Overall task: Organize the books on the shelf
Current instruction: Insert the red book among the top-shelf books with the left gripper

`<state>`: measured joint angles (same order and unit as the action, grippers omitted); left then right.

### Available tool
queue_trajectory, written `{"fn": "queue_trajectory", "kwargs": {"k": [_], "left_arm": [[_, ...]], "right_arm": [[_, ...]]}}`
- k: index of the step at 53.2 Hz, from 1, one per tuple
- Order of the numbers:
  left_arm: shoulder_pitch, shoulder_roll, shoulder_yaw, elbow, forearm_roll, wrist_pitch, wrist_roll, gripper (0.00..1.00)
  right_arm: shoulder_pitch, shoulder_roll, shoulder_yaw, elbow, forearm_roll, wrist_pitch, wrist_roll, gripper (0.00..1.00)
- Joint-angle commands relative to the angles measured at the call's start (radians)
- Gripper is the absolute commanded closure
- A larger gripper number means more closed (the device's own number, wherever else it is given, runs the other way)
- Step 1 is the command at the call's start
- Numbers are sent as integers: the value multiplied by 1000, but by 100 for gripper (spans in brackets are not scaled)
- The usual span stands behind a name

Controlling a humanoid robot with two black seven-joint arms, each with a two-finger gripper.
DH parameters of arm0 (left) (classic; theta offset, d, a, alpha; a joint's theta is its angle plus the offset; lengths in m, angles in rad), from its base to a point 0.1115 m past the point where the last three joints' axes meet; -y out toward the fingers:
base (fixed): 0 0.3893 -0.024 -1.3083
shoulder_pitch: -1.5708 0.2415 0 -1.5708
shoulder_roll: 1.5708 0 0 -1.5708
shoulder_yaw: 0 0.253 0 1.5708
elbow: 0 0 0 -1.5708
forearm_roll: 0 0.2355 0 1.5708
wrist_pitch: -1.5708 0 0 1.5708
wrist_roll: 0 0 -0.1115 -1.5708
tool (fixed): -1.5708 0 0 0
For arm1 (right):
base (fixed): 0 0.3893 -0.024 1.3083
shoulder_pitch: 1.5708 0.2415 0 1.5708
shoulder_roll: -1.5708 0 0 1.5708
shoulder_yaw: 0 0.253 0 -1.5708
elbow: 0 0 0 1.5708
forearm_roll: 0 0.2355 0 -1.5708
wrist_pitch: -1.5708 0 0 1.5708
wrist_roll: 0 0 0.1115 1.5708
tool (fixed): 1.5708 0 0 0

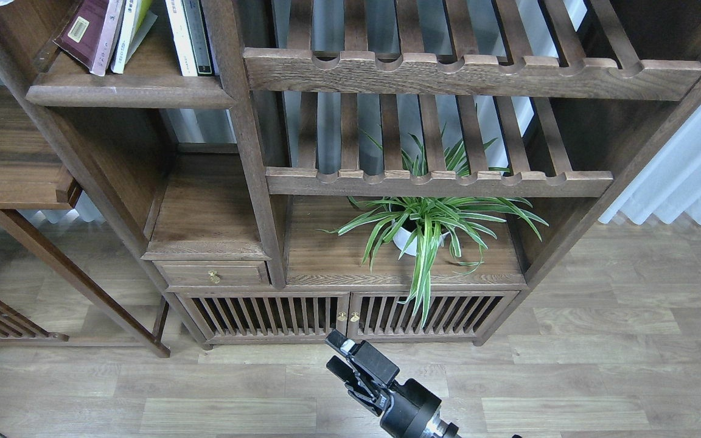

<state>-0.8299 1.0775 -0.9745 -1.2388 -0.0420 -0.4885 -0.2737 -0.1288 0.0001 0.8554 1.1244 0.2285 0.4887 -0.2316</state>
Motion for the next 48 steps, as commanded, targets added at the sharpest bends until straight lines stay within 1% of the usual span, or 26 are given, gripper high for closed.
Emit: {"fn": "queue_trajectory", "kwargs": {"k": [1, 5, 6, 13, 23, 28, 39, 43, 46, 48], "left_arm": [[-58, -74, -13, 59, 108, 0, 14, 96], [-98, -119, -18, 105, 183, 0, 11, 95], [-133, -173, -21, 169, 270, 0, 8, 95], [-198, -235, -27, 243, 372, 0, 4, 95], [-251, -300, -29, 297, 456, 0, 1, 94], [-278, -363, -27, 326, 488, 0, 1, 94], [-336, -442, -23, 390, 570, 0, -15, 94], [-354, -458, -20, 412, 613, 0, -44, 94], [-368, -467, -9, 436, 663, 0, -93, 94], [-373, -470, -6, 449, 685, 0, -114, 94]], "right_arm": [[0, 0, -1, 0, 0, 0, 0, 2], [0, 0, -1, 0, 0, 0, 0, 2], [0, 0, -1, 0, 0, 0, 0, 2], [0, 0, 4, 0, 2, 0, 0, 2], [0, -3, 5, 0, 3, 0, 0, 2], [0, -3, 5, 0, 3, 0, 0, 2], [-2, 0, 2, 0, 2, 0, 0, 2], [-2, 0, 2, 0, 2, 0, 2, 2], [-2, 0, 4, 0, 2, 0, 2, 2], [0, 0, 5, 0, 2, 0, 2, 2]]}}
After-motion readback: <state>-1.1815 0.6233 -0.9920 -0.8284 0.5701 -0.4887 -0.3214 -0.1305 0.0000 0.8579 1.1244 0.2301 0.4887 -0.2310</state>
